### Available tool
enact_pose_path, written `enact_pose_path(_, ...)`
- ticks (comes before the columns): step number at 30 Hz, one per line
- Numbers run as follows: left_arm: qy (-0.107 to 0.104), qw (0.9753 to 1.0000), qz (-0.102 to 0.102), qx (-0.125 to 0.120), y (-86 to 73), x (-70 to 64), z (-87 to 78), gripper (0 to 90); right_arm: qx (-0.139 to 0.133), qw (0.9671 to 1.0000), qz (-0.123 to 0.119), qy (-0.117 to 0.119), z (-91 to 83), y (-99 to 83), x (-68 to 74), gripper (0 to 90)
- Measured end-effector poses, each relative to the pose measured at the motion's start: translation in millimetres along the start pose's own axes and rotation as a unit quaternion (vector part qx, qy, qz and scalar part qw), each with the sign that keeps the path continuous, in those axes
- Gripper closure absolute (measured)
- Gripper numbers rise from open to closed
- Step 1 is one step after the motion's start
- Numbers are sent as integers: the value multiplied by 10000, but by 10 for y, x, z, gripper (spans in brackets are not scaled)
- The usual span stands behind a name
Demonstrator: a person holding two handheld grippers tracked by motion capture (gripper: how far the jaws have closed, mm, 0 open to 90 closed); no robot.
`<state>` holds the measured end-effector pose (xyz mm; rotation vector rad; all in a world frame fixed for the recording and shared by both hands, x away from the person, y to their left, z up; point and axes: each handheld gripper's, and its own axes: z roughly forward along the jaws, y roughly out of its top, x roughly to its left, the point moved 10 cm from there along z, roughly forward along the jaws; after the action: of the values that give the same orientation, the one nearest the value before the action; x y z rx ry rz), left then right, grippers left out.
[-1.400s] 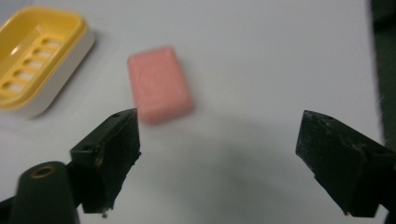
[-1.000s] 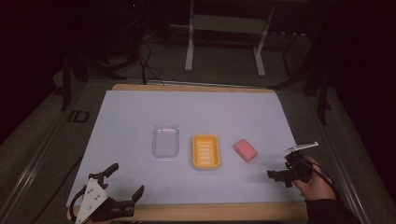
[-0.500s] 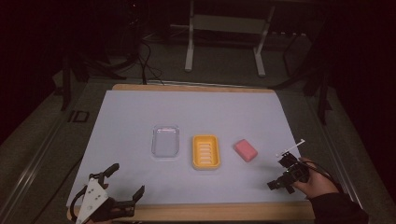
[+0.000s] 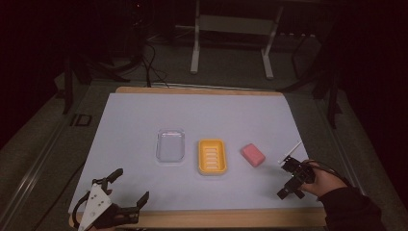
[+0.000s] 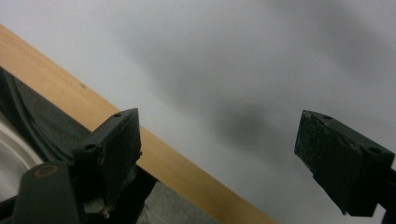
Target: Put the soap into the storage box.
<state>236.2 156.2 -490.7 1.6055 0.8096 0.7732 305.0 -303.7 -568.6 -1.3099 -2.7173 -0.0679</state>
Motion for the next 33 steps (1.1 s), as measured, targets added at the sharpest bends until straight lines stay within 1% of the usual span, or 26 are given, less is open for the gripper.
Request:
enact_pose_path(2, -8, 10000, 4, 3, -1, -3, 0, 2, 128, 9999, -47, -58, 2, -4, -20, 142)
enact_pose_path(3, -8, 10000, 4, 3, -1, -3, 0, 2, 128, 9999, -47, -58, 2, -4, -20, 142)
enact_pose_path(4, -10, 10000, 5, 3, -1, -4, 1, 2, 200, 9997, -99, -79, 3, -6, -28, 139)
enact_pose_path(5, -10, 10000, 5, 3, -1, -4, 1, 2, 200, 9997, -99, -79, 3, -6, -28, 139)
enact_pose_path(6, -15, 10000, 0, 4, -1, -4, 2, 2, 258, 9995, -137, -117, 5, -5, -37, 134)
enact_pose_path(7, -15, 10000, -4, 3, -1, -5, 3, 2, 341, 9987, -324, -198, 5, 13, -59, 130)
enact_pose_path(8, -18, 10000, -5, 4, -2, -5, 3, 2, 361, 9986, -336, -193, 4, 25, -63, 130)
enact_pose_path(11, -23, 10000, -7, 3, -2, -7, 4, 2, 400, 9977, -504, -228, 4, 63, -82, 121)
enact_pose_path(14, -31, 10000, -3, 12, -4, -9, 6, 2, 475, 9970, -570, -239, 13, 93, -93, 120)
enact_pose_path(18, -45, 10000, -6, 15, -7, -14, 11, 2, 371, 9973, -581, -234, 22, 188, -117, 120)
enact_pose_path(20, -47, 10000, -4, 14, -6, -14, 10, 2, 353, 9972, -595, -281, 21, 231, -131, 120)
enact_pose_path(22, -47, 10000, -7, 12, -6, -13, 11, 2, 319, 9975, -586, -224, 21, 276, -122, 120)
enact_pose_path(27, -70, 10000, -2, 27, -9, -21, 14, 2, 339, 9970, -663, -188, 27, 362, -119, 120)
enact_pose_path(29, -77, 10000, -2, 32, -11, -24, 15, 2, 303, 9972, -653, -190, 26, 408, -121, 120)
enact_pose_path(30, -81, 10000, -1, 35, -11, -26, 16, 2, 270, 9970, -685, -231, 21, 436, -127, 121)
enact_pose_path(33, -92, 9999, 7, 46, -14, -29, 18, 2, 206, 9968, -741, -219, 4, 513, -122, 123)
